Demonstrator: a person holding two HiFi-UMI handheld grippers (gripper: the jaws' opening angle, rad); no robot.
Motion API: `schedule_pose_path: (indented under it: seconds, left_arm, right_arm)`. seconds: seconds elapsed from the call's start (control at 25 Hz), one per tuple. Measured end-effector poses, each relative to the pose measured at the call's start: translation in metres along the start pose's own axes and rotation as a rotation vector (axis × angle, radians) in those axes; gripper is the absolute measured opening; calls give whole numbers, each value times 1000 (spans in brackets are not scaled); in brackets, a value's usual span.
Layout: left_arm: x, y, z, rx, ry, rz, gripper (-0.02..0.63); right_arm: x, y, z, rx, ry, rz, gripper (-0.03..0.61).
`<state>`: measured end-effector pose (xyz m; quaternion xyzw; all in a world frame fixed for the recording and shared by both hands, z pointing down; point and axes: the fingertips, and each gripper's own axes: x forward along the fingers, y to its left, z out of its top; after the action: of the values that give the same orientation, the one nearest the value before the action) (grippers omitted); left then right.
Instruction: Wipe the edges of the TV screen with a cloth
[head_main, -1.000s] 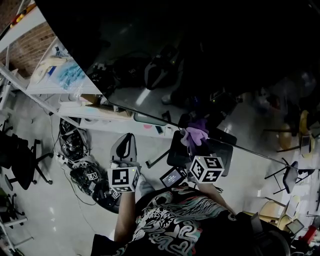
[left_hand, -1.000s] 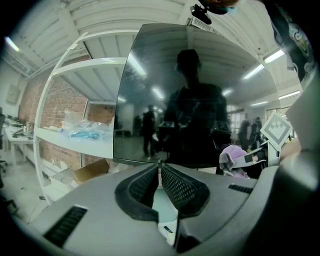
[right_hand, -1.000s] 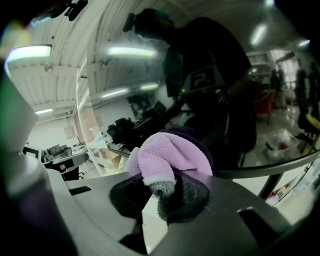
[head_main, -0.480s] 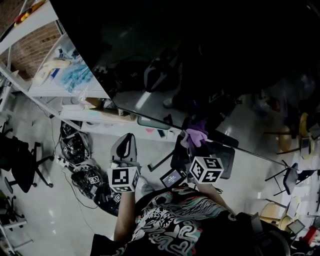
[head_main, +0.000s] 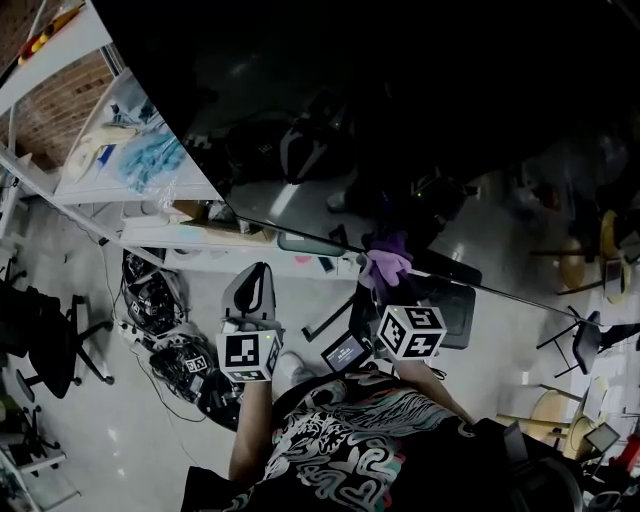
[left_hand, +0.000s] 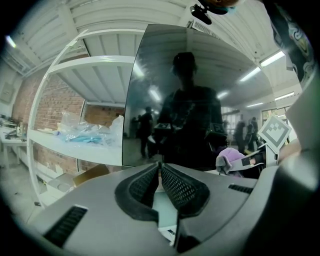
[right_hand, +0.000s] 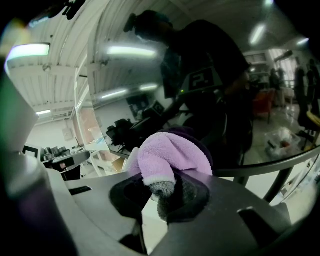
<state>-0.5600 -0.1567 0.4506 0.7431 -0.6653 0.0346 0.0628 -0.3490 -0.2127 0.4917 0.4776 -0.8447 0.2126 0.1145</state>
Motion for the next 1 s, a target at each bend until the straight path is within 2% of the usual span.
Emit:
schedule_pose_path:
  seconds: [1.0]
  left_arm:
    - [1,42,-7,7,10,-83,32]
  right_arm:
    - [39,52,4,12,-30,-6,87]
